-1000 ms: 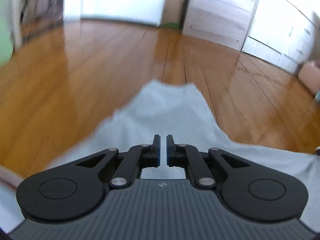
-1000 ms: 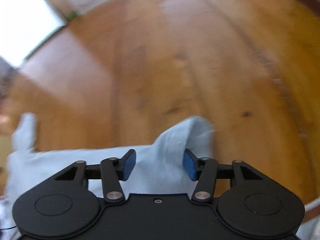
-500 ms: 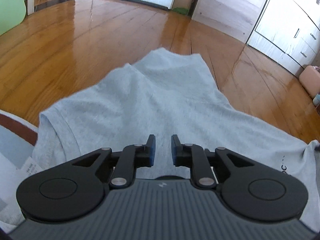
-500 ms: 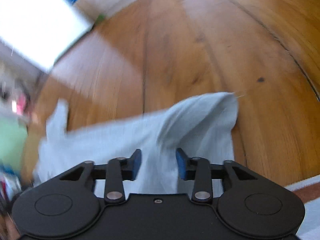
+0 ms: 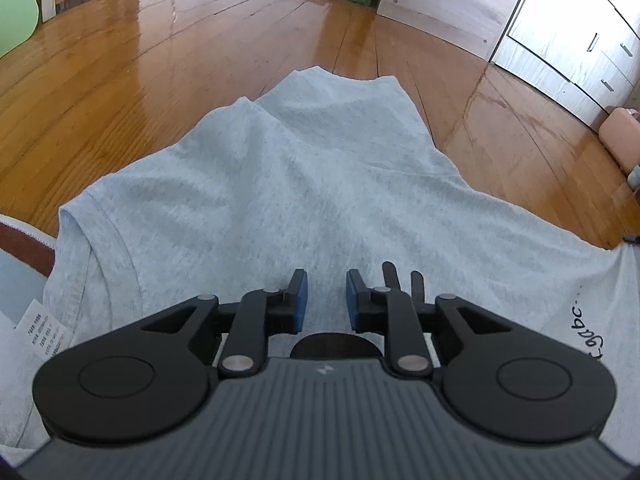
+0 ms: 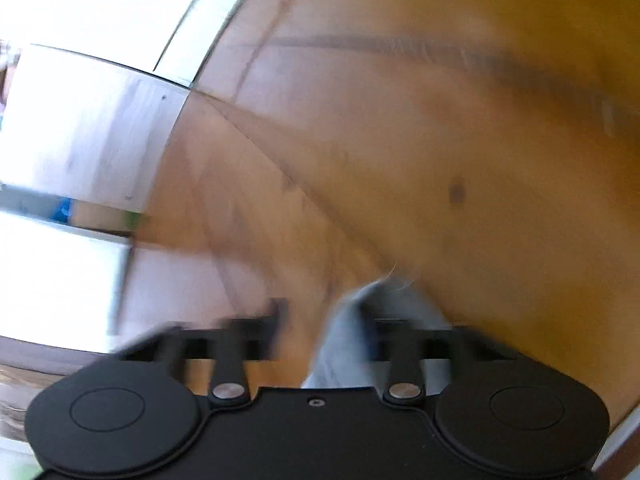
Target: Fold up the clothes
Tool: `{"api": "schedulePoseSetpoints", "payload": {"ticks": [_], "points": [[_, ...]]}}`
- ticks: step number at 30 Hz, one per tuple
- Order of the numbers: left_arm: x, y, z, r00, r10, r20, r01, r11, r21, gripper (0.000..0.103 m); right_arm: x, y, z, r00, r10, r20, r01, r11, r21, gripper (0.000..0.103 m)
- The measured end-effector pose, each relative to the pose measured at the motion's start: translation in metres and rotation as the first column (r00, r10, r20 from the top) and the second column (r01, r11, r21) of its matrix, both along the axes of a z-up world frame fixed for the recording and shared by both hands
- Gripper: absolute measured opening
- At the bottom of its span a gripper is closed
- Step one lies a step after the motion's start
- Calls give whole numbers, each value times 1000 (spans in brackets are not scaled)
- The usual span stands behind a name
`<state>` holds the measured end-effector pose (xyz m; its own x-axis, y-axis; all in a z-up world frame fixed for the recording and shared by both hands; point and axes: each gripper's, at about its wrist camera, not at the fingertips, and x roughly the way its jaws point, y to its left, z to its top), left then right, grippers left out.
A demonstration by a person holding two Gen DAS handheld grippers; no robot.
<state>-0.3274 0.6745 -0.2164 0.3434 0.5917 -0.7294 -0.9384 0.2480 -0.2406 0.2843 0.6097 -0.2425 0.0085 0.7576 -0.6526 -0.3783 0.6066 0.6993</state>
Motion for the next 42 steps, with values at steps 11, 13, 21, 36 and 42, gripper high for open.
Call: {"api": "schedulePoseSetpoints", "payload": {"ticks": [11,13,21,36,42], "points": [[-10,9,-3,1000,0,-27,0,1000,11,20,8,18,0,945,231,230,-175,955,-239,7],[-11,13,-1,999,-12,-36,13,1000,23,25,10,16,4,946,195,259,-139,966,-219,13],[-19,103,21,990,-135,-33,136,990,39,66,20,5,11,945,184,271,-148,978,-147,21],[45,179,3,879,-400,-259,413,911,-5,26,-42,-33,41,897,322,302,-303,947,-110,23],[47,173,20,869,-305,-390,361,929,79,5,-59,-31,50,829,295,476,-187,947,-260,3]]}}
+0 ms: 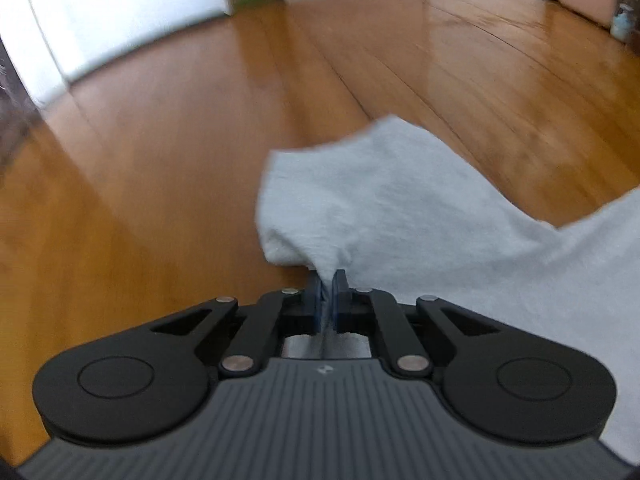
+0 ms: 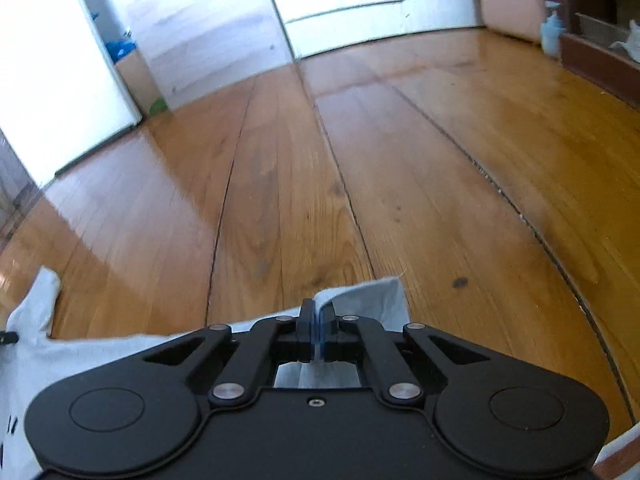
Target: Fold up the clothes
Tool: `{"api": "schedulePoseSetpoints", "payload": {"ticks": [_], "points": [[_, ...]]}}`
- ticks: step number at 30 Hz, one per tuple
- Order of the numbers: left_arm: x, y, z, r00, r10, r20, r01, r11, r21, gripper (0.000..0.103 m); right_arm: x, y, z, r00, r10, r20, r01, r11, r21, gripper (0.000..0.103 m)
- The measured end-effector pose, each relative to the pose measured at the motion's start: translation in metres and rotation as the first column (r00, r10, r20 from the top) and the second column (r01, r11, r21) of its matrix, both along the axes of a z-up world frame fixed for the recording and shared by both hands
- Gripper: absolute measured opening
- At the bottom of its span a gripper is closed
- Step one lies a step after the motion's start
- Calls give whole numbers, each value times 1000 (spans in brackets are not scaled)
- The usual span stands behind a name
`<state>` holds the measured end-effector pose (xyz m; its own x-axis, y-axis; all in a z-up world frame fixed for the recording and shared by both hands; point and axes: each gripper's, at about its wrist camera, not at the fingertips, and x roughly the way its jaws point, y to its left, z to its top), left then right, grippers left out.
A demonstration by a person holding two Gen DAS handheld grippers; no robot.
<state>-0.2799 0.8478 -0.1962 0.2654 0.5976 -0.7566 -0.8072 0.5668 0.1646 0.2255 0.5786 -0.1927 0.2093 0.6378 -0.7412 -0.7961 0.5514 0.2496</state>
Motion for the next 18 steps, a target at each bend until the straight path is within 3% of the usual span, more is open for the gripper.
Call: {"api": "schedulePoseSetpoints", "payload": {"ticks": [2,3,5,7,9,11,12,13,16,18], "points": [[-5,0,0,998,60,21,-61,997,48,4,-3,-2,3,998,-40,54,42,999,-32,2],[-3,-2,-3,996,85,6,-86,993,85,0,-4,-3,5,995,-60,81,64,997,-47,2],[-2,-4,-9,989,146,-37,-139,980,143,2,-7,-4,8,986,-97,136,108,991,-76,2],[-12,-4,0,975,221,24,-222,972,81,4,-9,-6,11,973,-132,191,153,983,-101,6],[-33,-18,18,942,276,190,-273,961,-45,7,-12,-8,14,955,-164,247,199,972,-125,9],[-52,-48,39,904,315,289,-295,949,-111,16,-14,-13,18,939,-190,287,237,961,-140,24],[-59,-66,48,890,332,312,-305,943,-133,27,-14,-24,23,948,-192,252,230,964,-132,31],[-65,-86,57,877,348,330,-316,937,-147,33,-15,-38,29,961,-192,197,218,969,-118,31],[-71,-150,71,875,336,349,-286,940,-187,33,-26,-79,46,986,-161,54,164,984,-72,31],[-69,-191,72,886,322,332,-261,941,-216,33,-45,-102,54,994,-105,20,106,992,-62,30]]}}
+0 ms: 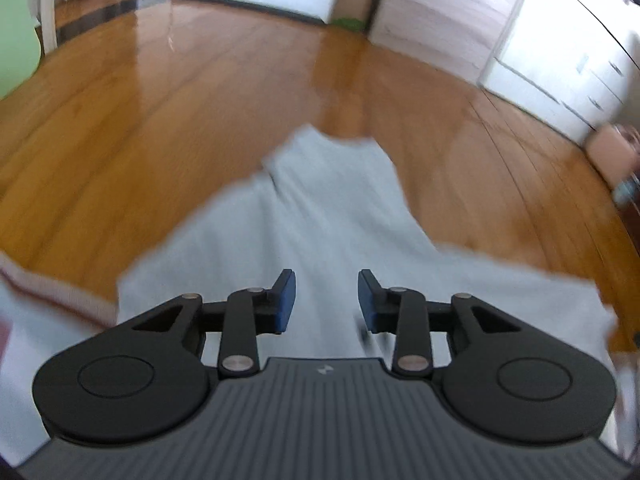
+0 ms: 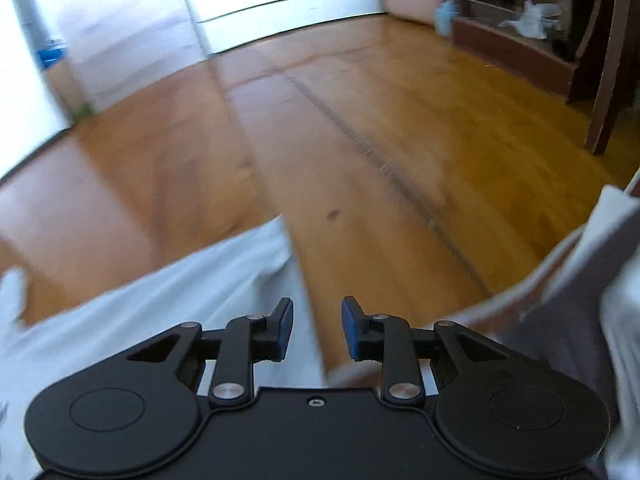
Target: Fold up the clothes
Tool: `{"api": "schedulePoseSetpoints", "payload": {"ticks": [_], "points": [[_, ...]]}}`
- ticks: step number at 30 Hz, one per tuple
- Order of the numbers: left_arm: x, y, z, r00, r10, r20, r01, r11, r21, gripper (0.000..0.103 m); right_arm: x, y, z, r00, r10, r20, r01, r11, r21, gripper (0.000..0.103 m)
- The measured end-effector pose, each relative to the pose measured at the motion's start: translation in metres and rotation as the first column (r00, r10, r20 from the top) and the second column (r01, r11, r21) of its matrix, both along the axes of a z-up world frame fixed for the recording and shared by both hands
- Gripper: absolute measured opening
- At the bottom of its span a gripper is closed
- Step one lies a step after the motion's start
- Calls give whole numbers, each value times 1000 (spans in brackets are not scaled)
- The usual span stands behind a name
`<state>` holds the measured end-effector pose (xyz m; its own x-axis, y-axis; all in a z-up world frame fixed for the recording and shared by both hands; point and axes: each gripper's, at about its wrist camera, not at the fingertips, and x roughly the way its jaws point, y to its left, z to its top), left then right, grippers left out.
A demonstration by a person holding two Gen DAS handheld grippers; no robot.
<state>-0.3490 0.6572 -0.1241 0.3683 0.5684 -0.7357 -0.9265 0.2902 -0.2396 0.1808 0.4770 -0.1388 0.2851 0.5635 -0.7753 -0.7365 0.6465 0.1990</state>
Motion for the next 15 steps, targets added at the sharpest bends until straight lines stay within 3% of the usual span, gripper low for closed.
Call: {"api": "schedulePoseSetpoints", "payload": {"ticks": [5,10,13,15], "points": [[13,-106,-2,989,-147,-11,146,988,-48,46,-66,-82,24,982,182,-42,-178,981,70,25],[32,-179,-15,958,-286,19,287,953,-96,48,-91,-147,4,981,195,-5,-196,980,-35,26],[51,-209,-20,924,-383,3,383,923,-26,46,-106,-187,-9,979,205,16,-203,974,-98,26],[64,-224,-28,904,-422,-67,424,906,12,45,-116,-213,-17,977,213,30,-207,968,-139,26]]}}
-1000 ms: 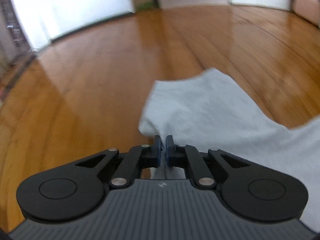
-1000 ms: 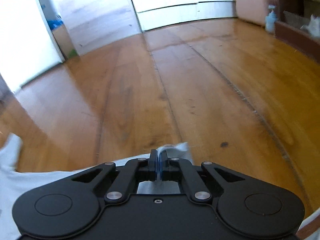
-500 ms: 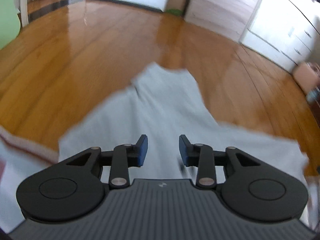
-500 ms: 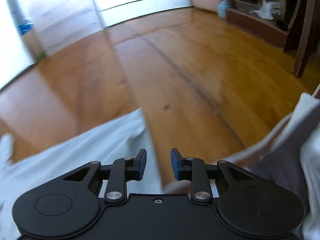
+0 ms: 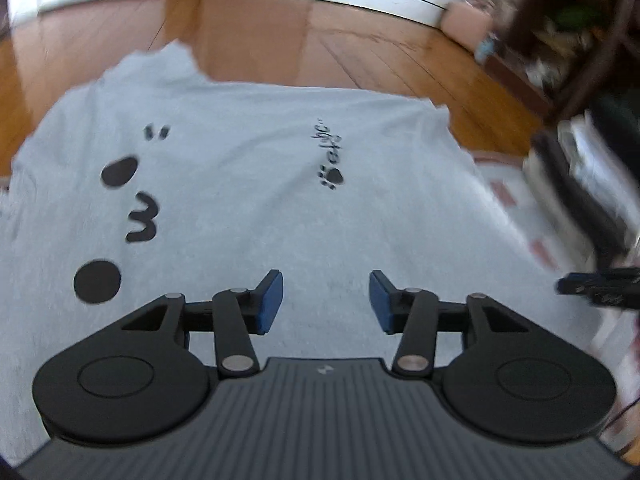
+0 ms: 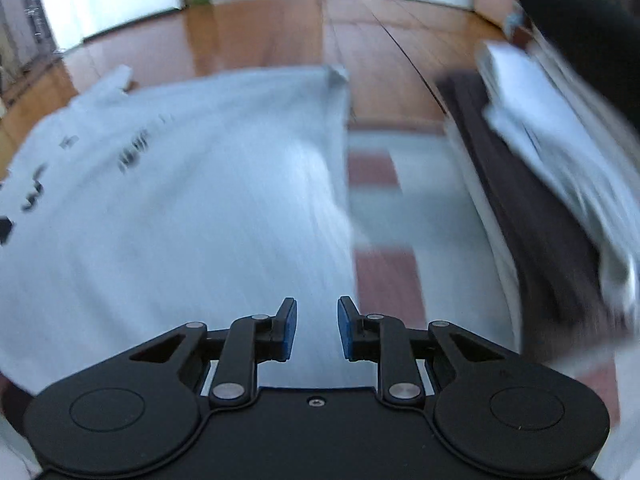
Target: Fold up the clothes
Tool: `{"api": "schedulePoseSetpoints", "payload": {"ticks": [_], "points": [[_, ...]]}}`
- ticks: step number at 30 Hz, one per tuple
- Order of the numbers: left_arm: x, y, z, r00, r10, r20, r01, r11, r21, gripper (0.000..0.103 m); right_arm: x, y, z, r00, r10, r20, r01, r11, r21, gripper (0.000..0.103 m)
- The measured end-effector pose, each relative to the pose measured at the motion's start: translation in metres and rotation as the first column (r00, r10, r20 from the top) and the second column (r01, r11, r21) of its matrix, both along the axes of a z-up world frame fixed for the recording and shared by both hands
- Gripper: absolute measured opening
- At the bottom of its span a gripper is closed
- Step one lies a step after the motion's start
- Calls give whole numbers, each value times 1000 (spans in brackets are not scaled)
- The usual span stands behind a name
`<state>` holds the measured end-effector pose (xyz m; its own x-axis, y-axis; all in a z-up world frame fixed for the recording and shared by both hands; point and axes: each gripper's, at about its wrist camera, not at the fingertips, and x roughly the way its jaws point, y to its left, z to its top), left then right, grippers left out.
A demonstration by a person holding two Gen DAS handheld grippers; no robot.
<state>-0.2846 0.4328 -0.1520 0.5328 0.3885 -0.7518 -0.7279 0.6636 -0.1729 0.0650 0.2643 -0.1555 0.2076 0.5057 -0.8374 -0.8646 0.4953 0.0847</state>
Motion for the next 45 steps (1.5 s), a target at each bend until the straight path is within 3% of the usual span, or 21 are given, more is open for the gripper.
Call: {"api": "schedulePoseSetpoints", "payload": {"ticks": [3,6,9,10,12,15,17,20,23,25,28,31,35,36,37,38,42,45], "points": [[10,-10,-16,997,-54,-48,53,998,-23,45,-7,-26,-7,1000,-1,-4,1,1000,-18,27],[13,-13,-18,997,-64,-34,61,996,-60,45,-3,-36,-8,998,-17,-56,17,1000,15,45],[14,-7,-21,998,-55,-37,52,997,-65,45,-1,-45,-8,995,-21,-95,26,998,50,45],[15,-6,-22,998,-51,-44,48,997,-66,46,-7,-46,-4,998,4,-66,1,998,69,28],[15,-5,-25,997,-42,-63,37,997,-75,46,-19,-49,5,999,50,-10,-49,993,103,8],[14,-1,-30,997,-33,-75,26,995,-100,46,-34,-51,17,994,107,38,-111,986,127,8],[14,2,-32,997,-30,-69,22,993,-114,46,-37,-53,17,989,148,16,-149,981,121,8],[14,5,-33,998,-28,-64,20,992,-123,46,-33,-50,7,993,118,2,-118,990,75,9],[15,4,-34,997,-30,-75,21,992,-124,47,-27,-48,2,997,76,-1,-76,996,56,17],[15,3,-34,996,-33,-77,23,992,-128,47,-21,-50,2,999,50,-3,-50,996,69,33],[15,4,-32,997,-40,-70,31,991,-131,48,-10,-56,1,1000,13,-11,-12,996,88,47],[15,4,-30,997,-62,-48,54,987,-149,48,3,-62,0,998,-50,-44,54,994,96,47],[22,-6,-31,992,-125,-25,118,976,-184,48,8,-62,-9,994,-11,-111,22,995,98,52],[24,-12,-30,990,-140,-31,131,972,-194,48,7,-60,-10,991,26,-132,-13,995,97,40],[26,-19,-30,987,-157,-38,146,968,-202,48,5,-58,-10,987,73,-145,-59,993,98,18],[29,-27,-30,984,-174,-44,161,966,-204,48,2,-56,-10,981,119,-154,-106,990,96,14],[43,-48,-37,969,-238,-67,220,954,-203,48,-8,-51,0,959,239,-154,-226,970,94,11],[53,-53,-44,962,-262,-77,241,947,-214,48,-3,-47,-1,963,216,-162,-206,976,76,16]]}}
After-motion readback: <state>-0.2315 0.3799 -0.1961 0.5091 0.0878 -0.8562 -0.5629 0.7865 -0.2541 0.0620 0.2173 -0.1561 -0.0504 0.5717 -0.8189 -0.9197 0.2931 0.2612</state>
